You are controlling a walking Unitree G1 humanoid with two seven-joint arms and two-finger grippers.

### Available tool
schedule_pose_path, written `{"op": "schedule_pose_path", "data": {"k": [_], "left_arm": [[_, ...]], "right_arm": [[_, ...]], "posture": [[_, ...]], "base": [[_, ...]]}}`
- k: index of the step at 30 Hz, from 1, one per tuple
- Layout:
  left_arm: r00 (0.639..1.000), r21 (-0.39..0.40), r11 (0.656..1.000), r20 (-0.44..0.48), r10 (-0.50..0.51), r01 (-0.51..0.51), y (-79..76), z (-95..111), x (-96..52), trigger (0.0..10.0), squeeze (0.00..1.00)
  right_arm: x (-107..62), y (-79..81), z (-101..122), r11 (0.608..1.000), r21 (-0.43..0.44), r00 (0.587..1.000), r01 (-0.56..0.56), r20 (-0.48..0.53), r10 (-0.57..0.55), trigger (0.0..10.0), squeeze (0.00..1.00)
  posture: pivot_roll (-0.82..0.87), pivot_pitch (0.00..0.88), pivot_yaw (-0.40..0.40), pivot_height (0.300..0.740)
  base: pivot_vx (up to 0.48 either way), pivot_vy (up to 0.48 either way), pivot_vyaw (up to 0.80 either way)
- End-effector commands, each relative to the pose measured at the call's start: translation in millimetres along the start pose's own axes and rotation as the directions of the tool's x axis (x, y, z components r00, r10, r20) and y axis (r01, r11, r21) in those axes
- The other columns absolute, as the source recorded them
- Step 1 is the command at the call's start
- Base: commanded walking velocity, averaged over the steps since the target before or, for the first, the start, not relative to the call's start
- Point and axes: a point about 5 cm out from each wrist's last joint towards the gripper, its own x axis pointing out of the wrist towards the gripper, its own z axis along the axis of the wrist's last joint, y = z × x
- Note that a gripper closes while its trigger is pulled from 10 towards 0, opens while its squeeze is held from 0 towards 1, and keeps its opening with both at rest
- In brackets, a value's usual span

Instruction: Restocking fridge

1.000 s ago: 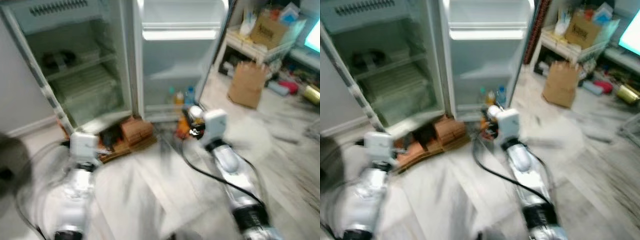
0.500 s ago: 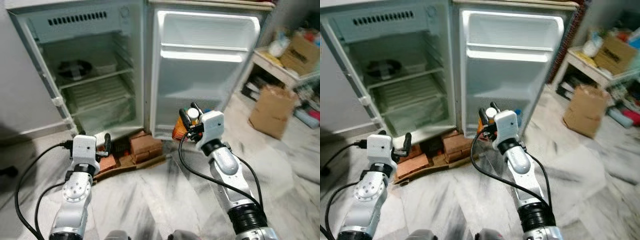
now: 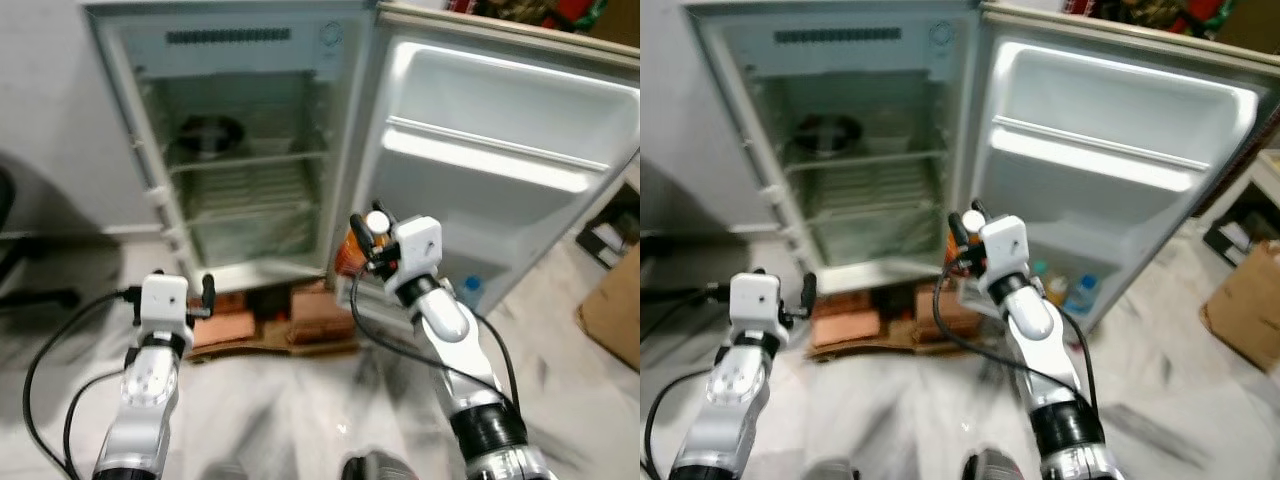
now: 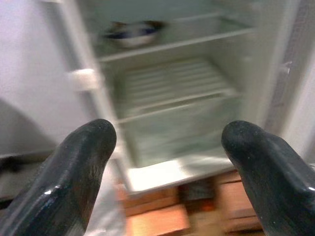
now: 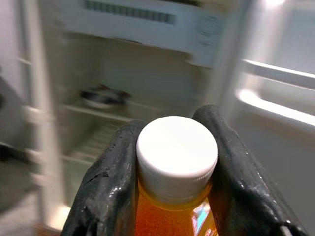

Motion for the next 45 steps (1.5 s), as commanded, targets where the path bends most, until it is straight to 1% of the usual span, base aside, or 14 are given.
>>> {"op": "schedule_pose_path", "data": {"k": [1,4,18,21,28,30,33,36,41,45], "left_arm": [[1.000,0.015,1.000,0.015,-0.022,0.022,-5.2,3.9,1.6,10.0,0.00],[1.000,-0.016,1.000,0.014,-0.019,0.019,-6.0,3.3,1.6,10.0,0.00],[1.000,-0.014,1.000,0.017,-0.011,0.011,-4.3,2.5,-2.3,10.0,0.00],[1.000,0.007,1.000,0.025,-0.009,0.008,-3.1,4.5,-1.9,10.0,0.00],[0.999,0.008,1.000,0.033,-0.007,0.007,-2.0,7.3,-2.3,10.0,0.00],[0.999,0.018,1.000,0.032,-0.005,0.004,-0.7,7.6,-2.5,10.0,0.00],[0.999,0.011,1.000,0.033,0.001,-0.001,0.9,7.8,-4.1,10.0,0.00],[1.000,-0.009,1.000,0.031,0.007,-0.006,2.3,6.9,-6.6,10.0,0.00],[1.000,0.002,1.000,0.020,-0.001,0.001,2.5,4.4,-15.0,10.0,0.00],[1.000,-0.006,1.000,0.015,-0.014,0.014,0.4,2.9,-19.2,10.0,0.00]], "right_arm": [[1.2,-9.0,7.1,0.999,-0.004,0.999,0.034,0.035,-0.034,10.0,0.00],[1.5,-9.4,7.0,0.999,-0.003,0.999,0.038,0.034,-0.037,10.0,0.00],[1.0,-6.3,4.0,1.000,0.015,1.000,0.011,0.019,-0.011,10.0,0.00],[1.9,-4.6,6.2,1.000,0.002,1.000,-0.009,0.029,0.009,10.0,0.00],[3.5,-7.1,9.8,1.000,-0.006,0.999,0.008,0.039,-0.007,10.0,0.00],[3.7,-7.0,10.9,1.000,-0.008,0.999,0.008,0.042,-0.007,10.0,0.00],[2.8,-5.8,12.7,1.000,-0.010,0.999,0.005,0.048,-0.004,10.0,0.00],[1.4,-6.2,12.9,1.000,-0.005,0.999,0.018,0.049,-0.017,10.0,0.00],[-5.8,-11.1,8.2,0.998,-0.003,0.997,0.068,0.032,-0.068,10.0,0.00],[-12.1,-10.3,2.4,0.997,0.001,0.997,0.077,0.008,-0.077,10.0,0.00]], "posture": [[0.10,0.048,-0.067,0.740],[0.10,0.049,-0.068,0.740],[0.11,0.066,-0.072,0.740],[0.11,0.076,-0.068,0.740],[0.11,0.102,-0.061,0.740],[0.11,0.109,-0.061,0.740],[0.10,0.121,-0.063,0.740],[0.11,0.122,-0.065,0.740],[0.11,0.124,-0.070,0.740],[0.12,0.113,-0.083,0.740]], "base": [[0.326,-0.349,0.00],[0.112,-0.086,0.00],[0.000,0.000,0.00],[0.000,0.000,0.00],[0.000,-0.070,0.66],[0.000,0.000,0.49],[0.000,-0.240,0.16],[0.000,0.000,0.00],[0.000,0.000,0.00],[0.000,0.000,0.00]]}}
